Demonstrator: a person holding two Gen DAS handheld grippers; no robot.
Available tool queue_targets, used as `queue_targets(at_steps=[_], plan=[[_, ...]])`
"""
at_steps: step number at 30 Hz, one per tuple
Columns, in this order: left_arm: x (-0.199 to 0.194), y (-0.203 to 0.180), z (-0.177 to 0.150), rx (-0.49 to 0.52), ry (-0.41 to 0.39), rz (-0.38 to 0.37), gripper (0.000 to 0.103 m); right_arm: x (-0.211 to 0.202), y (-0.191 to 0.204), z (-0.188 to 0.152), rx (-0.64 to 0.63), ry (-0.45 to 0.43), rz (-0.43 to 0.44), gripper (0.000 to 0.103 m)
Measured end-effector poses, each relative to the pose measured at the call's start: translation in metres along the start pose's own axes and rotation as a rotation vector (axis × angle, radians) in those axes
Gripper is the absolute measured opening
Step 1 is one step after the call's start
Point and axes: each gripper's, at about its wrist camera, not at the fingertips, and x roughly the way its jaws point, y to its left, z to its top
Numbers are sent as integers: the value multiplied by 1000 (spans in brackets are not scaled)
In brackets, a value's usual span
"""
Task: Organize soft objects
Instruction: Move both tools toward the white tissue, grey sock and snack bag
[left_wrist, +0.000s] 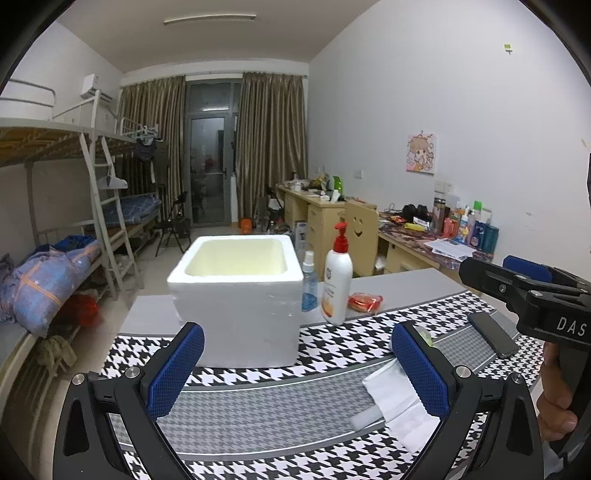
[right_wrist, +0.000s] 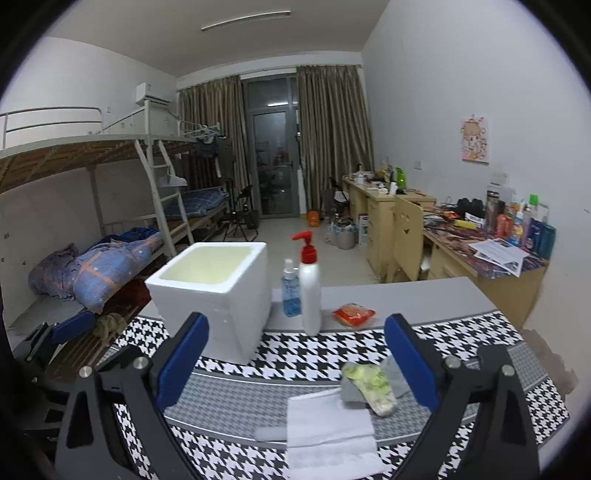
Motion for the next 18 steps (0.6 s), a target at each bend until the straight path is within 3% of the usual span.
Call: queue_targets(at_steps=[18], plan=[[2, -38, -12, 47, 8, -99, 102, -2, -29, -16, -6, 31, -113, 98]])
